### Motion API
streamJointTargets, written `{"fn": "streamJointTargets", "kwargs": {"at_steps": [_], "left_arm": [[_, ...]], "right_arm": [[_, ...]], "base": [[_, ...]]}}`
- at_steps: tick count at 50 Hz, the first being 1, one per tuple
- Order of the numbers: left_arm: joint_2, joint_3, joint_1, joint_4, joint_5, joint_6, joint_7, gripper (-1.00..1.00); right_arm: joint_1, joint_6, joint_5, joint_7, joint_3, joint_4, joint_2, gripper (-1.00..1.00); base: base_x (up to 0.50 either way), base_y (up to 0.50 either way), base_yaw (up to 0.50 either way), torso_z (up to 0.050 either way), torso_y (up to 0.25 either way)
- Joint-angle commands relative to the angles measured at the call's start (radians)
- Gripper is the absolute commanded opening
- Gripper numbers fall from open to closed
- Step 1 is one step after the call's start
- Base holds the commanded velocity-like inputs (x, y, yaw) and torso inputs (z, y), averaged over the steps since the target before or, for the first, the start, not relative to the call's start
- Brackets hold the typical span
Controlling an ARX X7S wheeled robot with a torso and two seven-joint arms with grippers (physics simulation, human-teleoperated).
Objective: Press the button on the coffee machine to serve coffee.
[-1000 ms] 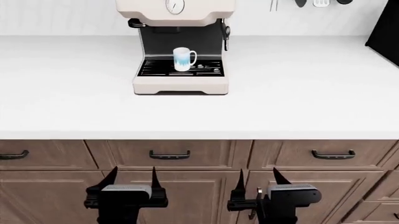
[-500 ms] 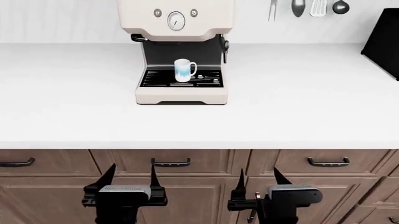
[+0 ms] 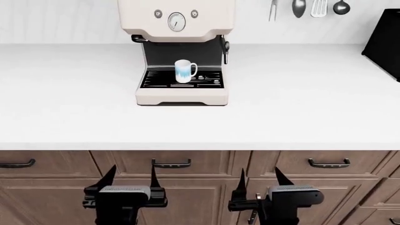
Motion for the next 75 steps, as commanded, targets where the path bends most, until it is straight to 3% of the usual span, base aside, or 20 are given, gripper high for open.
{"fn": "streamJointTargets", "kwargs": {"at_steps": [1,8,19,26,34,36,41,46,52,75], "left_arm": [[-0.004,0.007,-0.007,0.004,-0.015,-0.017,-0.008,1.0],[-0.012,0.002,0.015,0.131,-0.066,-0.107,-0.019,1.0],[-0.081,-0.004,-0.048,0.507,-0.164,-0.485,-0.077,1.0],[-0.104,-0.052,-0.207,0.619,-0.262,-0.696,-0.102,1.0],[-0.116,-0.101,-0.355,0.645,-0.328,-0.833,-0.127,1.0],[-0.128,-0.116,-0.398,0.666,-0.357,-0.887,-0.132,1.0],[-0.144,-0.152,-0.445,0.696,-0.428,-0.99,-0.136,1.0],[-0.163,-0.183,-0.46,0.72,-0.442,-1.018,-0.151,1.0],[-0.177,-0.189,-0.435,0.734,-0.443,-1.013,-0.152,1.0],[-0.202,-0.206,-0.402,0.746,-0.448,-0.994,-0.153,1.0]], "right_arm": [[0.002,-0.01,0.002,0.01,-0.009,0.001,0.007,1.0],[0.003,0.064,0.006,0.017,-0.026,-0.094,0.015,1.0],[0.07,0.369,0.05,0.056,-0.004,-0.421,0.06,1.0],[0.152,0.605,0.148,0.079,0.094,-0.631,0.114,1.0],[0.29,0.822,0.252,0.086,0.162,-0.724,0.172,1.0],[0.323,0.85,0.33,0.072,0.246,-0.776,0.161,1.0],[0.37,0.965,0.336,0.099,0.244,-0.814,0.212,1.0],[0.395,1.034,0.366,0.109,0.266,-0.847,0.229,1.0],[0.342,0.948,0.337,0.096,0.255,-0.816,0.225,1.0],[0.309,0.895,0.313,0.093,0.222,-0.788,0.238,1.0]], "base": [[0.0,0.0,0.0,0.0,0.0],[0.0,0.0,0.0,0.0,0.0],[0.0,0.0,0.0,0.0,0.0],[0.0,0.0,0.0,0.0,0.0],[0.0,0.0,0.0,0.0,0.0],[0.0,0.0,0.0,0.0,0.0],[0.0,0.0,0.0,0.0,0.0],[0.0,0.0,0.0,0.0,0.0],[0.24,0.0,0.0,0.0,0.0],[0.39,0.15,0.0,0.0,0.0]]}}
